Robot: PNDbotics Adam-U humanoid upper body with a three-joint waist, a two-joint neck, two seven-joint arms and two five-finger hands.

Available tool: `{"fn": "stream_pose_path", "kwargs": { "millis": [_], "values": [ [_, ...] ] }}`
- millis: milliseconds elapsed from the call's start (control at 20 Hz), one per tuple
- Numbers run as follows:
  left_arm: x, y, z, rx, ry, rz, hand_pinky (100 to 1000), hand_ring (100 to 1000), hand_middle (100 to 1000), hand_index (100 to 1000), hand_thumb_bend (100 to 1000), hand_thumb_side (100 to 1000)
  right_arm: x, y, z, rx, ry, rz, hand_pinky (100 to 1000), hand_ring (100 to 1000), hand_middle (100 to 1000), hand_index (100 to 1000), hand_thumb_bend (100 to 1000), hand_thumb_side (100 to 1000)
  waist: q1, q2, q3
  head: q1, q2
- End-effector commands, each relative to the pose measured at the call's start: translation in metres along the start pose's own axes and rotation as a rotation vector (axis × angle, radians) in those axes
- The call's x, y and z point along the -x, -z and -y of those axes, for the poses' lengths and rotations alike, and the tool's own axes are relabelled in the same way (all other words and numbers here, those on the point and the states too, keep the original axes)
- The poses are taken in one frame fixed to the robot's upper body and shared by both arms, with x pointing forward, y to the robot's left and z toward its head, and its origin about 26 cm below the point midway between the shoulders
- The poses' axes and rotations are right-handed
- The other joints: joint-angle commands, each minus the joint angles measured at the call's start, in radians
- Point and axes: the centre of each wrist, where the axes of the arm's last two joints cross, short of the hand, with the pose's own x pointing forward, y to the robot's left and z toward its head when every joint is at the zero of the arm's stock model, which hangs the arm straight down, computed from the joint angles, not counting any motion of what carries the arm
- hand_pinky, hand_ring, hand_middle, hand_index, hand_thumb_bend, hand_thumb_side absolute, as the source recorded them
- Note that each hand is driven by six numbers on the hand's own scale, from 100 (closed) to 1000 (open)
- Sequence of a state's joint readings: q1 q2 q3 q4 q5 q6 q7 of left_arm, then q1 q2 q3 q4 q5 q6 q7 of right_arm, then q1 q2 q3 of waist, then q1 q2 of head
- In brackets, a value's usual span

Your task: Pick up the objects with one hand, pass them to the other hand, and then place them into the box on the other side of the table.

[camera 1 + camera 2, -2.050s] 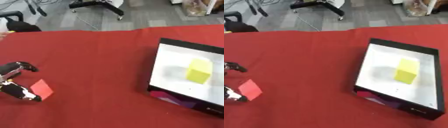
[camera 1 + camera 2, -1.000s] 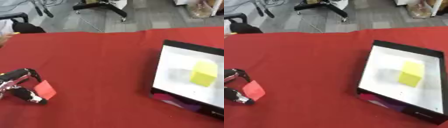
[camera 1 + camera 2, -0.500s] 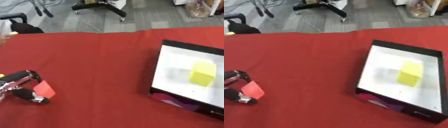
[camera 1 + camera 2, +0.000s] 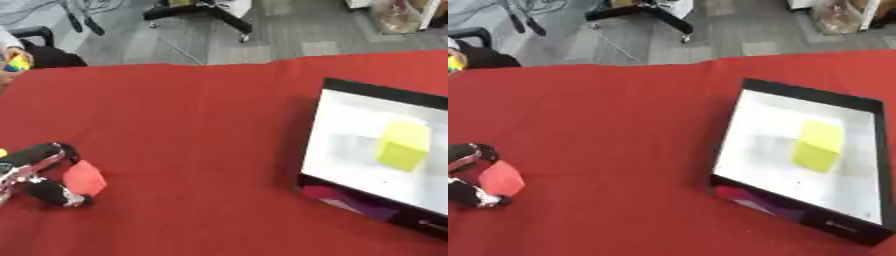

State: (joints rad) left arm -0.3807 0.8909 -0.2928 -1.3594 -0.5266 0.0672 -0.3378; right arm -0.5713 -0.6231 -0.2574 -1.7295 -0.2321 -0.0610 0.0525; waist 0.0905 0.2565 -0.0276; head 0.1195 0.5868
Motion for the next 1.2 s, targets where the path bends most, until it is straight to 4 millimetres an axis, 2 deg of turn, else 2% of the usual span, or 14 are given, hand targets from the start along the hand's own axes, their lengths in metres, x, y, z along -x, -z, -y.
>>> {"fn": "stream_pose_path", "kwargs": {
  "millis": [50,350,600,850,1000,1200],
  "values": [
    [0.002,-0.005,-0.016,-0.033,0.009,-0.004,939,834,702,625,379,349,-0.012,0.005,0.007,0.006,-0.025,0.035,913,1000,1000,995,100,379,0.01,-0.002,0.003,-0.002,-0.004],
    [-0.007,-0.014,-0.027,-0.074,0.002,0.044,938,821,673,601,199,264,-0.011,0.004,0.007,0.008,-0.024,0.03,913,1000,1000,994,100,384,0.007,-0.009,0.009,-0.019,0.006],
    [-0.025,-0.029,-0.048,-0.166,-0.02,0.136,970,810,651,600,115,269,-0.011,0.004,0.006,0.006,-0.025,0.032,913,1000,1000,993,100,370,0.003,-0.014,0.014,-0.046,0.015],
    [-0.05,-0.044,-0.071,-0.248,-0.075,0.252,1000,803,628,601,100,282,-0.009,0.006,0.001,-0.018,-0.02,0.027,914,1000,1000,993,100,364,-0.001,-0.017,0.02,-0.073,0.019],
    [-0.067,-0.047,-0.077,-0.261,-0.11,0.324,1000,802,619,603,100,312,-0.009,0.011,-0.009,-0.081,-0.031,0.04,914,1000,1000,992,100,263,-0.005,-0.021,0.02,-0.084,0.02],
    [-0.088,-0.042,-0.077,-0.257,-0.166,0.409,1000,796,605,611,100,359,-0.007,0.024,-0.029,-0.183,-0.076,0.065,916,1000,1000,997,100,181,-0.01,-0.025,0.02,-0.108,0.02]
  ]
}}
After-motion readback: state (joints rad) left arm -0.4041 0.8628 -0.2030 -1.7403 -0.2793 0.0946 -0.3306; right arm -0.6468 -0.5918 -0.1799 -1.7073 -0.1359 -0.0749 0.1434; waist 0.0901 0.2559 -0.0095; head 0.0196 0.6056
